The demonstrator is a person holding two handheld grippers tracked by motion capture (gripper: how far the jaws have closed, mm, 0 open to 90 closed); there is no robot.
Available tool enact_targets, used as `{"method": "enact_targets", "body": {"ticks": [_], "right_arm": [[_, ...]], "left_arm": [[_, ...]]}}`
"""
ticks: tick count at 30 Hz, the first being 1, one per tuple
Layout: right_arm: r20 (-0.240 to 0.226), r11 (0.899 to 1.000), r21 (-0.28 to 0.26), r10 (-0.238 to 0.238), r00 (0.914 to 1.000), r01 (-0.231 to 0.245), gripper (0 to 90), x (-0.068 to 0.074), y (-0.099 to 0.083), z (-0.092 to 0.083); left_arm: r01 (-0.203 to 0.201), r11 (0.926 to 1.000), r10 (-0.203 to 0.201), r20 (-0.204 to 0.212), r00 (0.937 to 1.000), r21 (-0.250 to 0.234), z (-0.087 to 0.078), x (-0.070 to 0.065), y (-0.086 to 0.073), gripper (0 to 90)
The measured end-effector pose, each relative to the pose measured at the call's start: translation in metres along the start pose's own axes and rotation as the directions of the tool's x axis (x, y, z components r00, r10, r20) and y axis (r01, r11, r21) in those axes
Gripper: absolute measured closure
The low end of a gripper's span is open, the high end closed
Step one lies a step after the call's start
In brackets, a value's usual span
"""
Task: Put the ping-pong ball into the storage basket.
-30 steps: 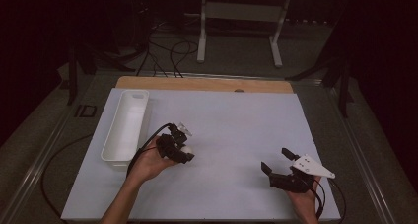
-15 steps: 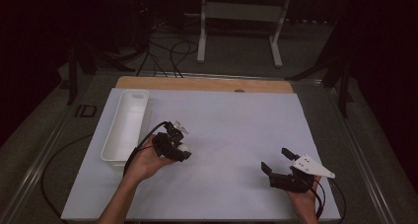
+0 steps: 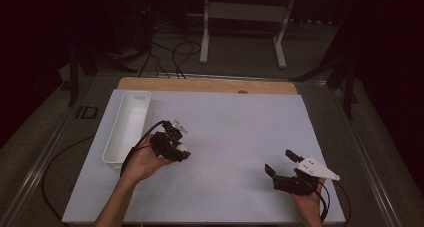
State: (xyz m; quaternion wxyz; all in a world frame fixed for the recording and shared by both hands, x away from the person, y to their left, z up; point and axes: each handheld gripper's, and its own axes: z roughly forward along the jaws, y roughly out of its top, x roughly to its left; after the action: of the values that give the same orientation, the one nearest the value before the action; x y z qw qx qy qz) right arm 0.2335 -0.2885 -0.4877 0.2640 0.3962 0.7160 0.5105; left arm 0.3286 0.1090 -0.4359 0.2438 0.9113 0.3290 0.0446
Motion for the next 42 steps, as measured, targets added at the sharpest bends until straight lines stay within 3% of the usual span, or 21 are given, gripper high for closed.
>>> {"method": "enact_targets", "body": {"ticks": [16,30,42], "right_arm": [[0.001,1.000,-0.001,-0.002,1.0000,0.002,7.9,0.000,0.000,-0.001],[0.000,1.000,-0.001,-0.001,1.0000,0.001,7.9,0.000,0.000,-0.001],[0.000,1.000,0.000,-0.002,1.0000,0.002,7.9,0.000,0.000,0.000]], "left_arm": [[-0.031,0.9989,0.032,0.005,0.9995,-0.035,-0.014,0.008,-0.006,51.2],[-0.023,0.9978,0.025,0.029,0.9992,-0.062,-0.020,0.014,-0.009,51.2],[-0.022,0.9967,0.024,0.025,0.9994,-0.079,-0.024,0.016,-0.009,51.2]]}}
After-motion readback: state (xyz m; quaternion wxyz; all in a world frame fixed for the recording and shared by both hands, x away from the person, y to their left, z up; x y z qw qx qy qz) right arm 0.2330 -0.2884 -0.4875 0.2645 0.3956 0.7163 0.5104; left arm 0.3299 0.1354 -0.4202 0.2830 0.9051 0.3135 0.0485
